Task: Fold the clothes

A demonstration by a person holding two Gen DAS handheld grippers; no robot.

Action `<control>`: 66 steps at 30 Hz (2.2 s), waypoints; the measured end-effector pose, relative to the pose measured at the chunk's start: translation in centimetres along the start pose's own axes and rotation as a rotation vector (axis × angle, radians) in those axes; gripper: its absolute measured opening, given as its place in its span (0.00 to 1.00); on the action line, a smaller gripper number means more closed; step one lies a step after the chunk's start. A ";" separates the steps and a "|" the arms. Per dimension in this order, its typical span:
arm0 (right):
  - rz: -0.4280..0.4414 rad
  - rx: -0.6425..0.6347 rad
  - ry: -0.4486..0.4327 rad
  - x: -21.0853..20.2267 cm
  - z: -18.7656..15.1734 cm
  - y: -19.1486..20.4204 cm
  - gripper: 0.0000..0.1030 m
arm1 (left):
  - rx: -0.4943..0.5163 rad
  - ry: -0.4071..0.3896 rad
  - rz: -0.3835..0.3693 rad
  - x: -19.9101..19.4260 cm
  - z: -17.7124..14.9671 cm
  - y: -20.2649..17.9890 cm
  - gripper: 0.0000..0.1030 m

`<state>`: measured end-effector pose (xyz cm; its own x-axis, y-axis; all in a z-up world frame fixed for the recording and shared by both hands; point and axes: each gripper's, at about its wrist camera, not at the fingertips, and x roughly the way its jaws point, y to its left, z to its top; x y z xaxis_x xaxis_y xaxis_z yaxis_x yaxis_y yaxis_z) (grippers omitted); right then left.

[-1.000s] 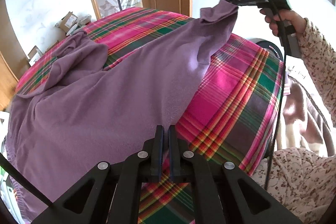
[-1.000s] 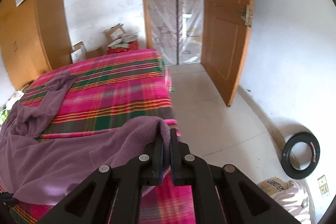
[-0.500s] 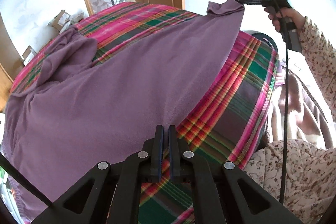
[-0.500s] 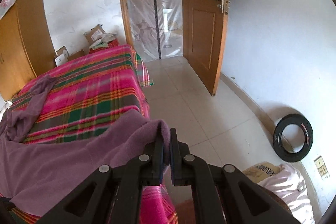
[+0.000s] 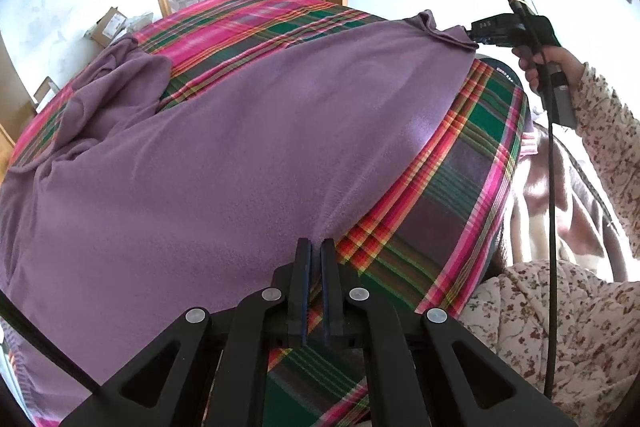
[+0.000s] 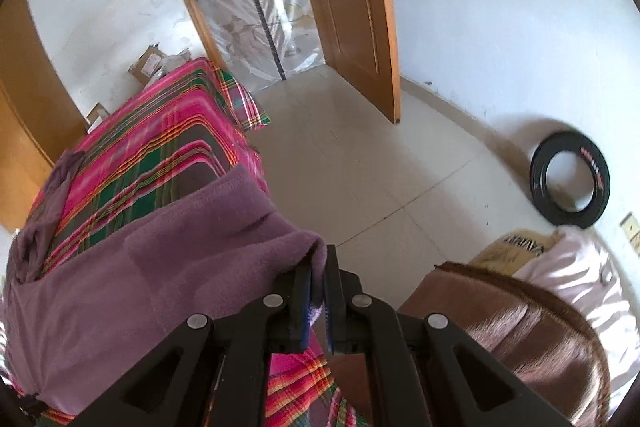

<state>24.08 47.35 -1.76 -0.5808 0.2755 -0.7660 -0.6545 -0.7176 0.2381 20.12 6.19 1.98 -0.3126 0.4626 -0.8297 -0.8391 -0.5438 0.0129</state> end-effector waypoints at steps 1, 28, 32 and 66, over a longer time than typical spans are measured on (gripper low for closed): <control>0.007 0.019 0.005 0.1 -0.1 -0.3 0.05 | -0.002 -0.002 -0.002 0.0 0.0 0.0 0.05; 0.040 0.297 0.069 -0.2 0.7 -3.3 0.16 | -0.128 -0.123 -0.053 -3.9 0.3 4.1 0.07; 0.042 0.318 0.065 -0.3 0.8 -3.7 0.20 | -0.149 -0.146 -0.044 -4.3 0.3 5.2 0.07; 0.424 0.732 0.190 3.1 -1.6 -9.2 0.34 | -0.143 -0.144 -0.091 -1.9 2.5 5.1 0.07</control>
<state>29.08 53.83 -7.26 -0.7981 -0.0802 -0.5971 -0.5862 -0.1253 0.8004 15.30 4.27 5.00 -0.3073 0.6044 -0.7350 -0.7984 -0.5841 -0.1464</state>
